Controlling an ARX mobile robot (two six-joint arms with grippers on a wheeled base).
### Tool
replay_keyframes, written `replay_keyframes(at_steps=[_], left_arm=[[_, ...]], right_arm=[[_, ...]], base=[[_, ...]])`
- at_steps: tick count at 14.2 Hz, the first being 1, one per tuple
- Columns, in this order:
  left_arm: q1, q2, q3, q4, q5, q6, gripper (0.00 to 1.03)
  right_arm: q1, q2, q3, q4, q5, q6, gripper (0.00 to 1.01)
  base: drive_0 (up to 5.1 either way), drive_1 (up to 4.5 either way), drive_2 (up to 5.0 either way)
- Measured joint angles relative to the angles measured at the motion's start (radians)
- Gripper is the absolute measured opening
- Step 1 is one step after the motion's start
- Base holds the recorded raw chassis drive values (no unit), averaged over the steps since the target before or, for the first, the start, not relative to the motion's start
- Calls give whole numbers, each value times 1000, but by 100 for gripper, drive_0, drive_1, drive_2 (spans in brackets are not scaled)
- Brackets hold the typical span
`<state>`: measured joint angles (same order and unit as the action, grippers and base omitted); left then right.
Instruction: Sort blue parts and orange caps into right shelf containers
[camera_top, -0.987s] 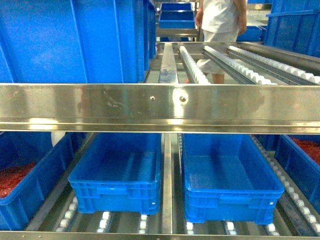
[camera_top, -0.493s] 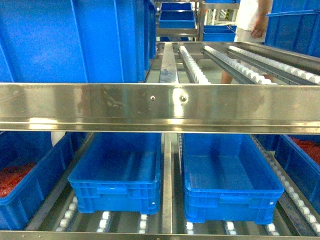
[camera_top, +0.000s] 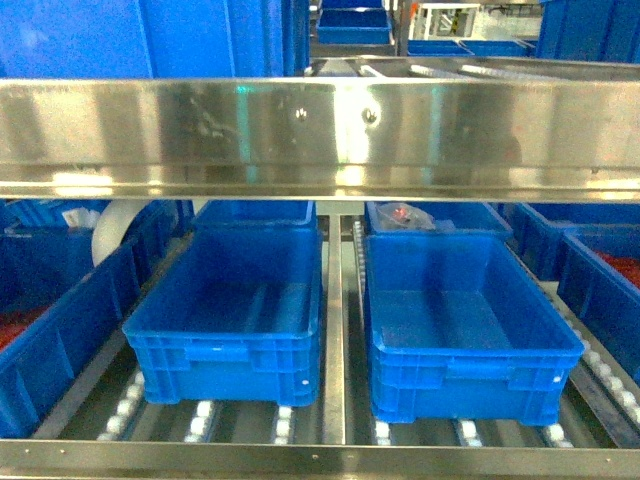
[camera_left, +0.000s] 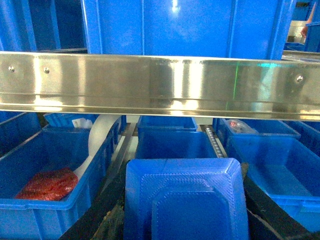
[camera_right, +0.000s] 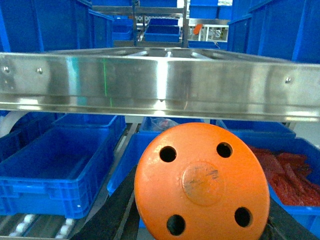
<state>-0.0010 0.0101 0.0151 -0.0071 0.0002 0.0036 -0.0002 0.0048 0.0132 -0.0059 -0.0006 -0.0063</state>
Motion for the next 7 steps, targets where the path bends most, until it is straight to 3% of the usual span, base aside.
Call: replay_keyframes(at_steps=[7], left_arm=[[0, 0, 0, 0, 0, 0, 43]], right_arm=[[0, 0, 0, -1, 0, 7, 44]], base=[[0, 0, 0]])
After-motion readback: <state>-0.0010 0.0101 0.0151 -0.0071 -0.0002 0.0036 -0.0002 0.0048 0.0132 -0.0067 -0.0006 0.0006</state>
